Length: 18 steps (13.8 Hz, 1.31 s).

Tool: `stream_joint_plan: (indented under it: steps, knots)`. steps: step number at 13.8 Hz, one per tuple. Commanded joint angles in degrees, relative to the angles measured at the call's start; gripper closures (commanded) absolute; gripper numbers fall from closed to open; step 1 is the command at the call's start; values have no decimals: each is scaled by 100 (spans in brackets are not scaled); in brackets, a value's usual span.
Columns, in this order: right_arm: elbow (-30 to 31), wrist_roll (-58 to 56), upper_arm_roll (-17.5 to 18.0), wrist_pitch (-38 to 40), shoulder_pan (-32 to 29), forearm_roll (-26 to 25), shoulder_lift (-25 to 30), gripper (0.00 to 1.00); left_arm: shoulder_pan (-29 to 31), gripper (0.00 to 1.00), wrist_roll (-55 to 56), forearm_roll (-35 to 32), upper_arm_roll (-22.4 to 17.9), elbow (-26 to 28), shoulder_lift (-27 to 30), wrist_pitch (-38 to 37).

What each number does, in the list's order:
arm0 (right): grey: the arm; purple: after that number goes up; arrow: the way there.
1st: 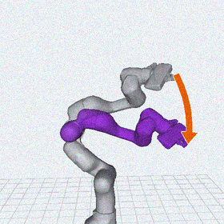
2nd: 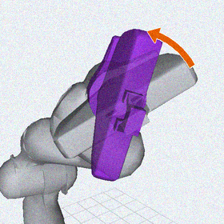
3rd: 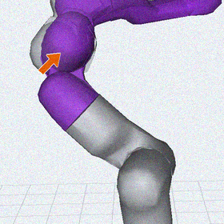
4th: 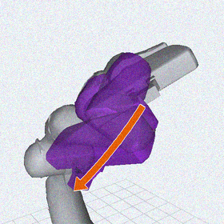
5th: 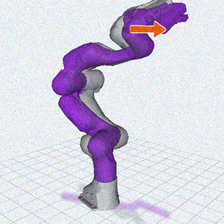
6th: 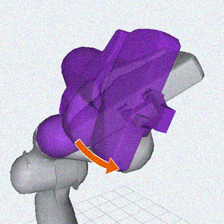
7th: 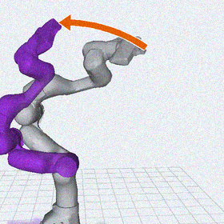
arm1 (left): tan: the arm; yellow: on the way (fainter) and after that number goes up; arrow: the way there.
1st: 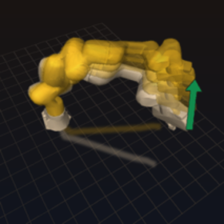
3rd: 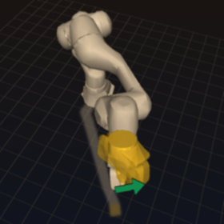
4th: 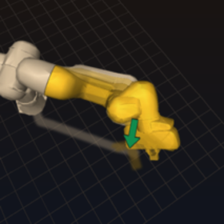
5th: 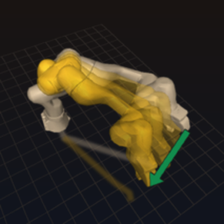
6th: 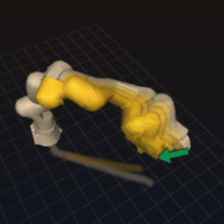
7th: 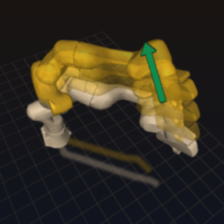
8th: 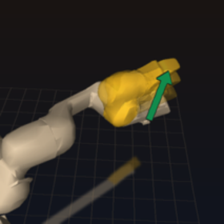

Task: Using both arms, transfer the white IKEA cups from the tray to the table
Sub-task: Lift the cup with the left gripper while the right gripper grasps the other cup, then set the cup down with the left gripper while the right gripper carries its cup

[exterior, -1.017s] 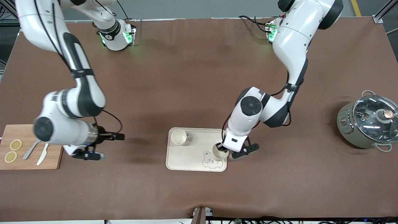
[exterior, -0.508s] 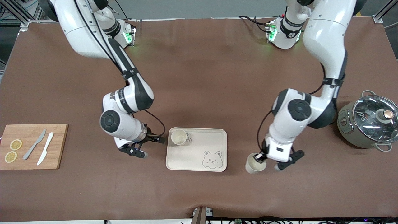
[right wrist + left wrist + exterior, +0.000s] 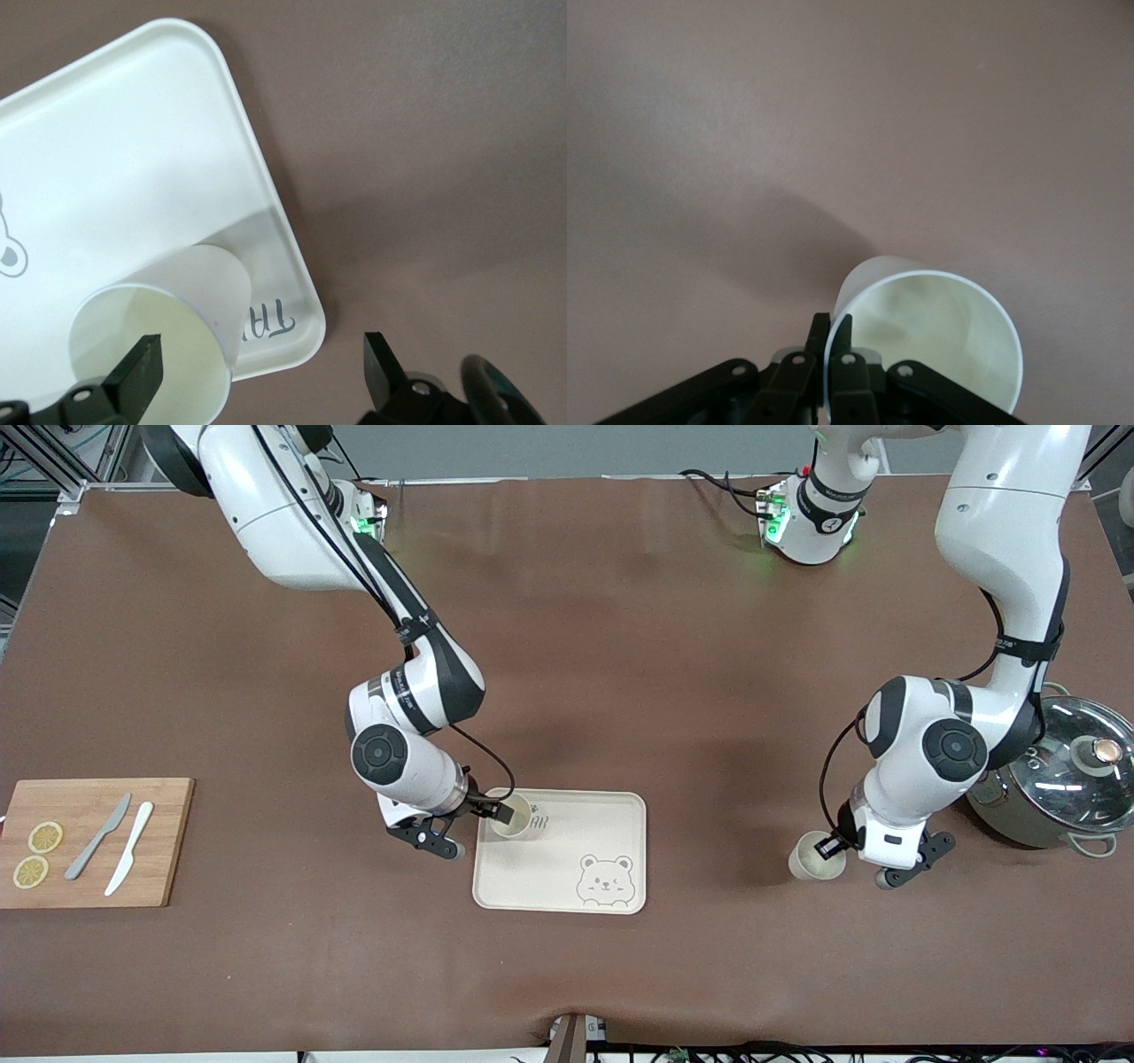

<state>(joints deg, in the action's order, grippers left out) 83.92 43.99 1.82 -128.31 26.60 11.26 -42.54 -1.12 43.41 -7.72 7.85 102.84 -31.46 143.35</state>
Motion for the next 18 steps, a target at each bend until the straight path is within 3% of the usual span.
stream_joint_plan:
  steps: [1, 2, 3, 5, 6, 10, 11, 12, 13, 15, 18]
  knots:
    - [1, 136, -50, -36, 178, 113, -17, 6, 121, 100, -105, -151, 102, 1096, 640, 562]
    - [10, 127, -50, -36, 187, 87, -26, 25, 130, 100, -114, -151, 111, 1263, 684, 588]
    - [1, 118, -50, -36, 187, 61, -26, 60, 121, 100, -114, -151, 111, 1395, 746, 588]
    - [1, 118, -50, -36, 179, 60, -44, 92, 130, 100, -105, -151, 111, 1650, 912, 588]
    - [1, 118, -50, -36, 179, 60, -61, 100, 138, 100, -105, -151, 111, 1765, 957, 588]
    - [-34, 101, -50, -28, 179, 60, -53, 100, 182, 100, -96, -151, 120, 1950, 940, 588]
    - [-43, 101, -41, -1, 179, 78, -44, 100, 182, 70, -105, -151, 120, 1950, 922, 580]
    - [-69, 92, -50, 25, 179, 87, -18, 100, 174, 29, -105, -151, 120, 1924, 905, 580]
    - [-113, 92, -50, 51, 144, 104, 9, 100, 174, 0, -105, -151, 111, 1881, 913, 562]
    - [-226, 83, -59, 383, 91, 104, 96, 100, 174, 0, -148, -151, 111, 1749, 1001, 536]
    - [-394, 13, -77, 1498, -215, 43, 446, 100, 138, 0, -201, -151, 120, 1355, 1203, 212]
